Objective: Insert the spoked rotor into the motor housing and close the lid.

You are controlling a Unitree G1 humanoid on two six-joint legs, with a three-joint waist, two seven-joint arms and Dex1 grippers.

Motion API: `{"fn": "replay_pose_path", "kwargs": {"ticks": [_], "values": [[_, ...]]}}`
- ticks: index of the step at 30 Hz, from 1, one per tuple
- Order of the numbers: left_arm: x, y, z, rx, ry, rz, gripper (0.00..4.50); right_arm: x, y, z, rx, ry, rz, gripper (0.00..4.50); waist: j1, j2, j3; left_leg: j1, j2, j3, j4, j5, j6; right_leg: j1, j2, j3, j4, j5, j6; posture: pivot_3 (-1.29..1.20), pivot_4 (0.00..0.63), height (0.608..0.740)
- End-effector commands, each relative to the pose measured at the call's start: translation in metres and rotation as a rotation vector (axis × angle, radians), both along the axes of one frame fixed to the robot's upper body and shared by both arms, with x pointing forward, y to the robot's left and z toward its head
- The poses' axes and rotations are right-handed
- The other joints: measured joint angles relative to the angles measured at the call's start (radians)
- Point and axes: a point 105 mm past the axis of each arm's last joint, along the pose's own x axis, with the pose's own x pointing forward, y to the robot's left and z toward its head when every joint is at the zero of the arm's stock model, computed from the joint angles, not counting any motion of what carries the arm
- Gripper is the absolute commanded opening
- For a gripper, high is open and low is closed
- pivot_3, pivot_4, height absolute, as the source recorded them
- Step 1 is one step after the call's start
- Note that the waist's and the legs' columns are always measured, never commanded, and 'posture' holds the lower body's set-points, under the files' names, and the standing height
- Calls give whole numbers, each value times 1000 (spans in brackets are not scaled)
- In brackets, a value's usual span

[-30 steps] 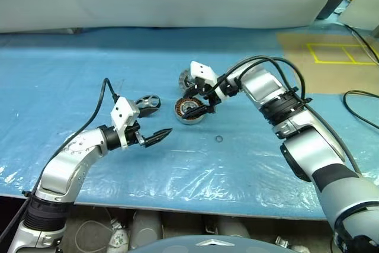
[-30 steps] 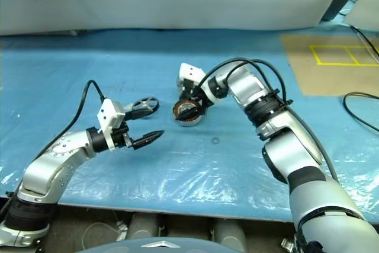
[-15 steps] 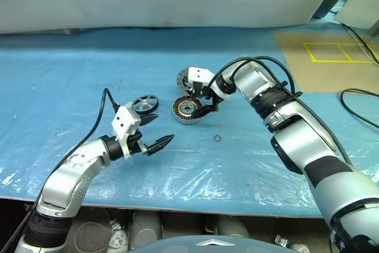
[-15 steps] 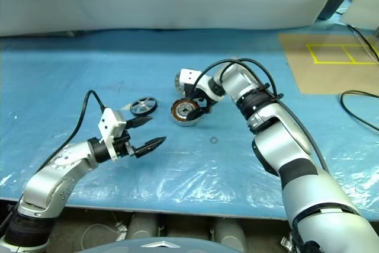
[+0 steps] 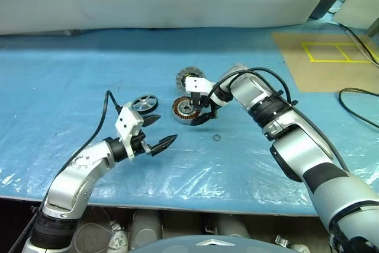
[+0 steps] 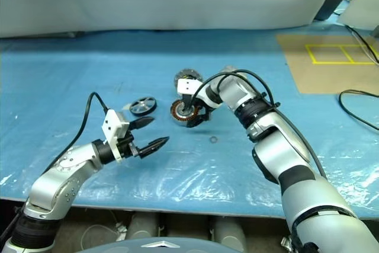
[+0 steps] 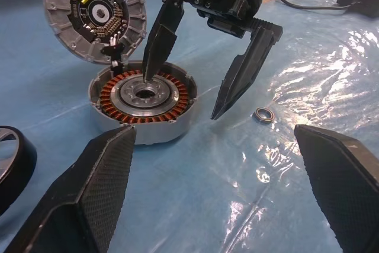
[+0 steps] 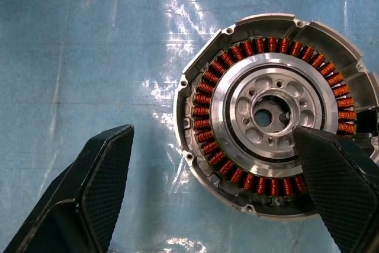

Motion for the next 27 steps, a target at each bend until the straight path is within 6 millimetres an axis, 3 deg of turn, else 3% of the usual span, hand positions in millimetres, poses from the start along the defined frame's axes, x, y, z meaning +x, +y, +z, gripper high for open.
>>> {"fn": "replay_pose_path", "kwargs": {"ticks": [1,13,27], "values": [[-2,-1,7,-1,-39,-2,4500,-4,5,4,3,-13,33,4483,0,0,0,1,0,0,0,-1,-1,0,0,0,1,0,-1,0,150,740],[-2,-5,4,-15,-30,-1,4500,-1,17,17,19,-67,68,4483,-2,0,0,1,1,0,0,-1,-2,-1,0,1,1,-1,-1,0,150,740],[-3,-7,1,-30,-28,17,4500,1,13,-3,-46,-59,80,4483,0,0,0,1,1,0,0,-1,-1,0,0,1,1,-1,-2,0,150,740]]}}
